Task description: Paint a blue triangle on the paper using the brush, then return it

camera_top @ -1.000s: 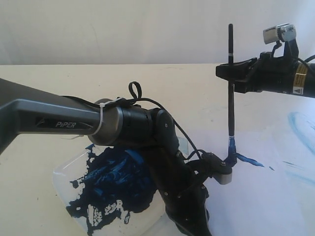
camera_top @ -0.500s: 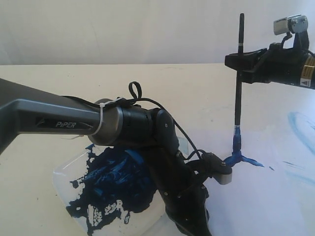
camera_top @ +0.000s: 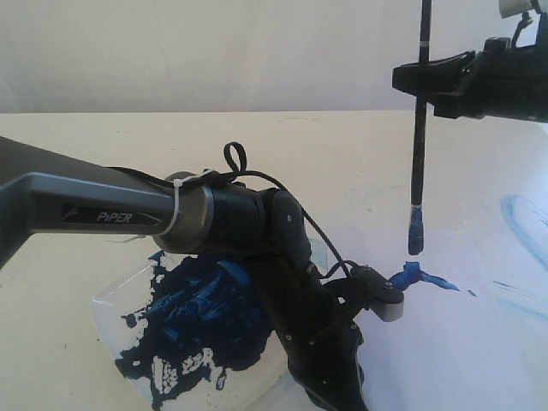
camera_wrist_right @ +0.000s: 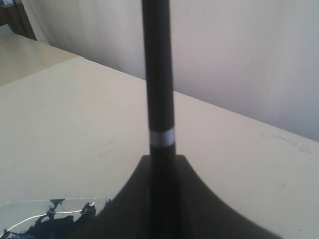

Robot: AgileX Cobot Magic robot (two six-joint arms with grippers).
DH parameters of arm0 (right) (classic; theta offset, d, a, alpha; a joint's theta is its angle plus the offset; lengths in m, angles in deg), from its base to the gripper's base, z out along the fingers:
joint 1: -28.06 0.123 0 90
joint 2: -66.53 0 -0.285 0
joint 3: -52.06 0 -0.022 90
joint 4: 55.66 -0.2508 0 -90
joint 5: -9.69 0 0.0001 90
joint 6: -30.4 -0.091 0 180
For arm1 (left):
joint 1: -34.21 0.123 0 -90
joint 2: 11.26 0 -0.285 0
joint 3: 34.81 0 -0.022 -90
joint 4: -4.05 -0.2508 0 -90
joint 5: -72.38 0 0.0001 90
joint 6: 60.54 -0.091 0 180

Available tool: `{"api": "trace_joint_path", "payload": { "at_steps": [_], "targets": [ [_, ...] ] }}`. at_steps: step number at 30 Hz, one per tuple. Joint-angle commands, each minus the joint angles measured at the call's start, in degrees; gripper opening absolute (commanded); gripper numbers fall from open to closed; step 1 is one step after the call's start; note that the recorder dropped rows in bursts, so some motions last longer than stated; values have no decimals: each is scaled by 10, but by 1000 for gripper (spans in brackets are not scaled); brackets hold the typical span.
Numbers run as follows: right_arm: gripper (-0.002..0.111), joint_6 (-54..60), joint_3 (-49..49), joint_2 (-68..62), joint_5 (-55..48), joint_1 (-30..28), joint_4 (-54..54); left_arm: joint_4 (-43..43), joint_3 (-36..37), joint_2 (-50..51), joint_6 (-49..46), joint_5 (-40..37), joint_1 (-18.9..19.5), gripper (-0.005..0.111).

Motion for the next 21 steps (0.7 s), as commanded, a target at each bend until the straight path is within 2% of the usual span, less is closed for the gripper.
{"api": "trace_joint_path", "payload": {
  "at_steps": [1, 3, 8, 14, 21],
  "targets": [
    [0, -40, -20, 43, 1, -3, 5, -7, 4, 7, 3, -14, -3, 0],
    [0, -39, -39, 71, -38, 3, -16, -7, 4, 7, 1, -12, -3, 0],
    [0, 4, -102, 145, -207, 47, -94, -7, 4, 7, 1, -12, -3, 0],
    [0, 89, -151, 178, -256, 99, -216, -7, 4, 7, 1, -12, -3, 0],
    [0, 92, -166, 177, -271, 112, -211, -7, 4, 7, -3, -12, -3, 0]
  ]
}}
